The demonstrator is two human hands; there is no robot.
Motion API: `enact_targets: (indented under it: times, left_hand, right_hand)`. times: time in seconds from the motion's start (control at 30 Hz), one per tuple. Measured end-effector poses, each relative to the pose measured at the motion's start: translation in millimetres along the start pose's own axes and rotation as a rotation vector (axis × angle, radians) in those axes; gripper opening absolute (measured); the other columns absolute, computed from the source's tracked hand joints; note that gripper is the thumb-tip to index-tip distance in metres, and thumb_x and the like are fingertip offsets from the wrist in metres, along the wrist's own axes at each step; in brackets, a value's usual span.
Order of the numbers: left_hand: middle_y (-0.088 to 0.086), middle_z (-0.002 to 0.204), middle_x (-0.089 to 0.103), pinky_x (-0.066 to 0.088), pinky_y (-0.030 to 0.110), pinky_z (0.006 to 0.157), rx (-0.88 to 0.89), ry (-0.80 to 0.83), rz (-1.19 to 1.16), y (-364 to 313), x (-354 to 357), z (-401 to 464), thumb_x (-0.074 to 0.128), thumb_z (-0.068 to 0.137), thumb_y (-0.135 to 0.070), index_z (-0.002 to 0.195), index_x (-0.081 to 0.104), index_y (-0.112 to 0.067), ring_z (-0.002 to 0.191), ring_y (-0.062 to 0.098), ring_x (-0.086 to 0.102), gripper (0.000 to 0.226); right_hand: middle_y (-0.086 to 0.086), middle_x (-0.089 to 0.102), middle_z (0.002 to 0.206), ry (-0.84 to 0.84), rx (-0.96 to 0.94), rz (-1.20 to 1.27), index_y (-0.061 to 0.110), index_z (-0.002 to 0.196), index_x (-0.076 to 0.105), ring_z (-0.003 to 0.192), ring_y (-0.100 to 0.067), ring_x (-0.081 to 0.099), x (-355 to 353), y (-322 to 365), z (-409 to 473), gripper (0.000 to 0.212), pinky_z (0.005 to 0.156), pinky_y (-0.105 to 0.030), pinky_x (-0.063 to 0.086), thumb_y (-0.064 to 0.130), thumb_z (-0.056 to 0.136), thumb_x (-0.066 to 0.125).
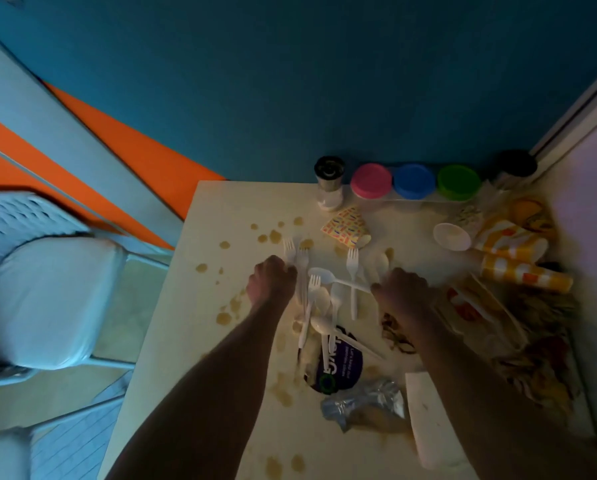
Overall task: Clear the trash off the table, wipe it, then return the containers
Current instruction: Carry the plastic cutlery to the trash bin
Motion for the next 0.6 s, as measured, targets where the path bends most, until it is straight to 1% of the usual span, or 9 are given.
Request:
enact_targets:
  times: [0.07, 0.17, 0.27, 0.3, 0.37, 0.43, 0.5, 0.53, 0.6]
  left_hand:
    - [0.005, 0.102, 0.072, 0.058, 0.041, 0.082, 0.009, 0.010, 0.011, -1.1, 7.9, 5.9, 0.061, 0.090, -0.044, 0.111, 0.070, -0.018, 0.089, 0.028, 0.068, 0.034]
    - [0.005, 0.098, 0.071, 0.059, 0.043, 0.080, -0.009, 0.029, 0.011, 1.6, 14.3, 12.6, 0.062, 0.087, -0.043, 0.108, 0.069, -0.017, 0.086, 0.027, 0.068, 0.033]
    - [0.010, 0.110, 0.067, 0.056, 0.044, 0.087, -0.053, 0.062, -0.042, 7.1, 15.1, 16.4, 0.063, 0.087, -0.035, 0.114, 0.062, -0.011, 0.099, 0.033, 0.065, 0.036]
    - [0.012, 0.114, 0.065, 0.054, 0.046, 0.091, -0.069, 0.066, -0.083, 8.2, 14.9, 16.3, 0.060, 0.086, -0.029, 0.115, 0.059, -0.010, 0.104, 0.036, 0.062, 0.035]
    - [0.015, 0.117, 0.063, 0.052, 0.049, 0.095, -0.076, 0.077, -0.167, 6.1, 15.8, 15.0, 0.053, 0.085, -0.020, 0.115, 0.055, -0.008, 0.109, 0.038, 0.060, 0.032]
    - [0.016, 0.119, 0.063, 0.051, 0.045, 0.092, -0.060, 0.081, -0.201, -3.7, 17.3, 11.2, 0.052, 0.088, -0.023, 0.119, 0.055, -0.007, 0.109, 0.038, 0.060, 0.035]
    - [0.014, 0.120, 0.064, 0.051, 0.041, 0.088, -0.044, 0.093, -0.177, -13.8, 22.4, 8.4, 0.056, 0.089, -0.037, 0.125, 0.056, -0.009, 0.107, 0.035, 0.061, 0.045]
    - [0.013, 0.120, 0.065, 0.052, 0.040, 0.087, -0.050, 0.103, -0.150, -17.3, 25.6, 6.7, 0.058, 0.088, -0.041, 0.126, 0.057, -0.010, 0.106, 0.034, 0.062, 0.049]
    - [0.013, 0.121, 0.065, 0.051, 0.037, 0.084, -0.096, 0.102, -0.120, -17.9, 27.6, 4.2, 0.062, 0.088, -0.040, 0.128, 0.058, -0.010, 0.108, 0.035, 0.063, 0.050]
  right_hand:
    - [-0.014, 0.063, 0.113, 0.005, 0.051, -0.003, 0.010, 0.112, 0.059, 0.105, -0.034, 0.060, -0.7, -1.4, 7.6, 0.041, 0.096, -0.043, 0.046, 0.043, 0.088, 0.057]
    - [-0.015, 0.060, 0.119, 0.022, 0.081, -0.019, 0.010, 0.118, 0.054, 0.111, -0.034, 0.058, -1.5, -3.6, 14.4, 0.041, 0.094, -0.042, 0.044, 0.038, 0.089, 0.061]
    - [-0.016, 0.063, 0.115, 0.031, 0.053, 0.047, 0.006, 0.114, 0.058, 0.105, -0.036, 0.061, 2.6, -7.7, 17.6, 0.037, 0.082, -0.037, 0.045, 0.030, 0.087, 0.062]
    - [-0.017, 0.064, 0.113, 0.023, 0.050, 0.084, 0.005, 0.111, 0.060, 0.104, -0.036, 0.062, 3.3, -10.5, 18.4, 0.034, 0.080, -0.036, 0.045, 0.028, 0.086, 0.061]
    - [-0.019, 0.065, 0.110, -0.018, 0.061, 0.192, 0.002, 0.109, 0.061, 0.103, -0.037, 0.062, -1.3, -13.9, 18.7, 0.031, 0.079, -0.035, 0.042, 0.025, 0.088, 0.058]
    - [-0.022, 0.063, 0.111, -0.094, 0.044, 0.324, -0.001, 0.110, 0.059, 0.103, -0.038, 0.059, -11.1, -11.1, 17.3, 0.028, 0.078, -0.035, 0.038, 0.018, 0.091, 0.056]
    - [-0.024, 0.061, 0.113, -0.159, 0.015, 0.429, -0.004, 0.114, 0.057, 0.106, -0.040, 0.057, -19.4, -4.7, 12.7, 0.026, 0.083, -0.038, 0.041, 0.011, 0.093, 0.054]
    - [-0.025, 0.060, 0.113, -0.171, -0.001, 0.452, -0.005, 0.115, 0.057, 0.107, -0.041, 0.057, -20.2, -1.5, 10.0, 0.027, 0.085, -0.039, 0.042, 0.010, 0.093, 0.053]
    - [-0.023, 0.058, 0.112, -0.114, -0.032, 0.439, -0.004, 0.117, 0.056, 0.106, -0.040, 0.057, -12.9, 6.5, 5.3, 0.030, 0.083, -0.038, 0.042, 0.013, 0.092, 0.055]
Point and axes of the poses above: each hand's wrist, its own z-axis towards the middle knuckle, its own x-axis out of the palm, y = z × x, the point moved 10 cm from there along z, towards the middle knuckle
